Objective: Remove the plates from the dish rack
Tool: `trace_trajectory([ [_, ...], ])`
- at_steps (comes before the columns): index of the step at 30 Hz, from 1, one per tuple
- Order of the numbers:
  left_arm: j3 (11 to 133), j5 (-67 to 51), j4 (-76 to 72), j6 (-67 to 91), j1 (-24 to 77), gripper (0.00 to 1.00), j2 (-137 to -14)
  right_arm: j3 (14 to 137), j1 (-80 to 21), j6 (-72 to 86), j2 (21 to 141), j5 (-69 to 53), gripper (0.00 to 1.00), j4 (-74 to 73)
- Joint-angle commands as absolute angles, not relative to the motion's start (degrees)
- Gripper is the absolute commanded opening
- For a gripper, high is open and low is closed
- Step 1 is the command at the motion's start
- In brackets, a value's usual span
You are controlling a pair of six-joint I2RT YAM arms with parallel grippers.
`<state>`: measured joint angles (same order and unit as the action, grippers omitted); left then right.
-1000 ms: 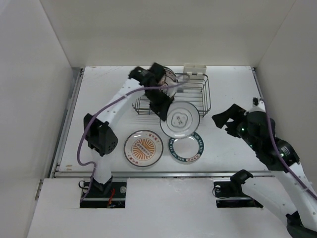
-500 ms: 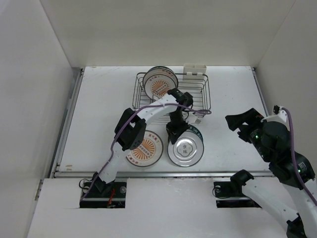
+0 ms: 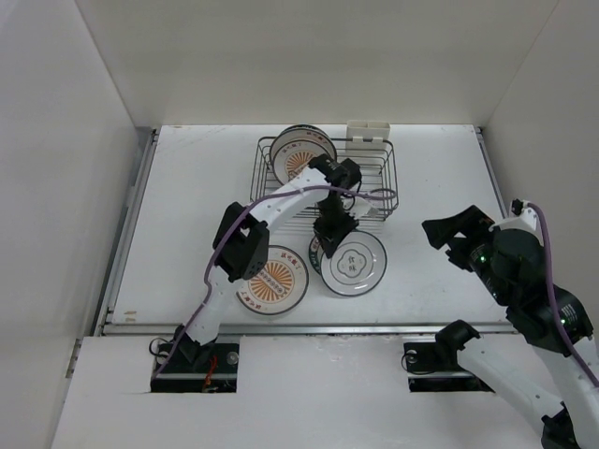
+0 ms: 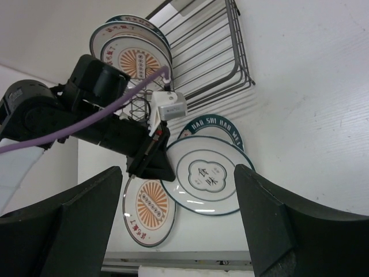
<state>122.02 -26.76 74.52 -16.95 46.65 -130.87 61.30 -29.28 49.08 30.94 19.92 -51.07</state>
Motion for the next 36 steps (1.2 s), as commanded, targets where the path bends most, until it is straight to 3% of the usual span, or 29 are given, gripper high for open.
trace_trajectory([
  [1,124.8,-26.19,74.71,-15.91,42.38,0.0,-124.72,61.52,-29.0,49.22,31.55,19.25,0.84,-51.06],
  [12,127.53,-34.19,76.73,-17.67,39.9,0.0,-122.79,61.52,-29.0,47.55,33.75,17.58,0.84,-50.54],
  [21,120.15,-14.35,62.14,-13.89,38.76,0.0,-117.25,61.0,-29.0,47.03,33.75,17.05,0.84,-50.54],
  [36,113.56,-15.82,63.63,-17.67,38.76,0.0,-122.17,61.0,-29.0,47.02,32.7,16.52,0.84,-50.54],
])
